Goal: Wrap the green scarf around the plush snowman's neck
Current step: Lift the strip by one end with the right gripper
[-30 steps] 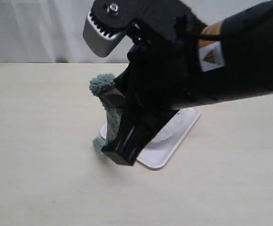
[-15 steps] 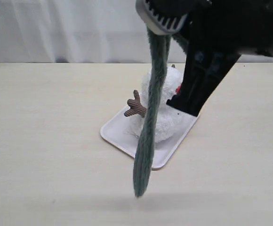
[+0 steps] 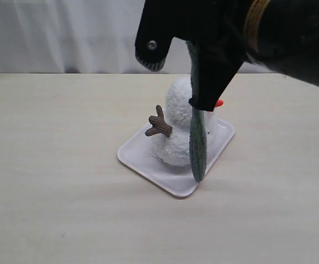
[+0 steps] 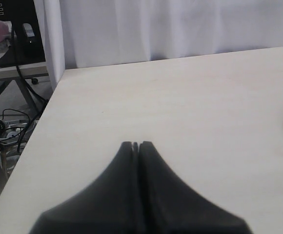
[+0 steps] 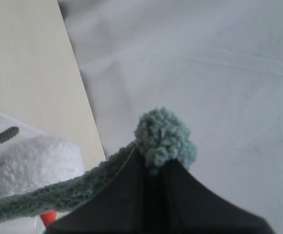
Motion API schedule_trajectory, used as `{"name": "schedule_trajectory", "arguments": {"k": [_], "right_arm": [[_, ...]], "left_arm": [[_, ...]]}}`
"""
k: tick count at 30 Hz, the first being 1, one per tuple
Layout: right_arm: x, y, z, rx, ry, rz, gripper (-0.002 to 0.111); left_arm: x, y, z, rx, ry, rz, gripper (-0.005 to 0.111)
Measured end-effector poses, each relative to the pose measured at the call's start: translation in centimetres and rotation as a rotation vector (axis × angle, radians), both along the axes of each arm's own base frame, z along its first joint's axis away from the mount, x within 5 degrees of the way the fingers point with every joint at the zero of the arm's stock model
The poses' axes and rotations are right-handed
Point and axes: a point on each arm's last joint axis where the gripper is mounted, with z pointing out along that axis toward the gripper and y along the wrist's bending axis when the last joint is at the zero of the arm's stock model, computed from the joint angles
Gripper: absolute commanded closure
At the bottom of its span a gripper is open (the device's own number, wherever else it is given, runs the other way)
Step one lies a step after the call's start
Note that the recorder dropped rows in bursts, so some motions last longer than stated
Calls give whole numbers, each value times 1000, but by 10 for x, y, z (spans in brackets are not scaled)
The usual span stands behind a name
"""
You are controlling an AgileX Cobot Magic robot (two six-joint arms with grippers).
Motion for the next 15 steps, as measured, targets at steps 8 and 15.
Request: {"name": "schedule_trajectory", "arguments": {"k": [8,15], "right_arm": [[13,25,-27,-57,48,55,104],[36,23,-47,-106,81,-3,104]], "left_arm": [[0,0,0,0,0,0,107],[0,0,0,0,0,0,107]]}}
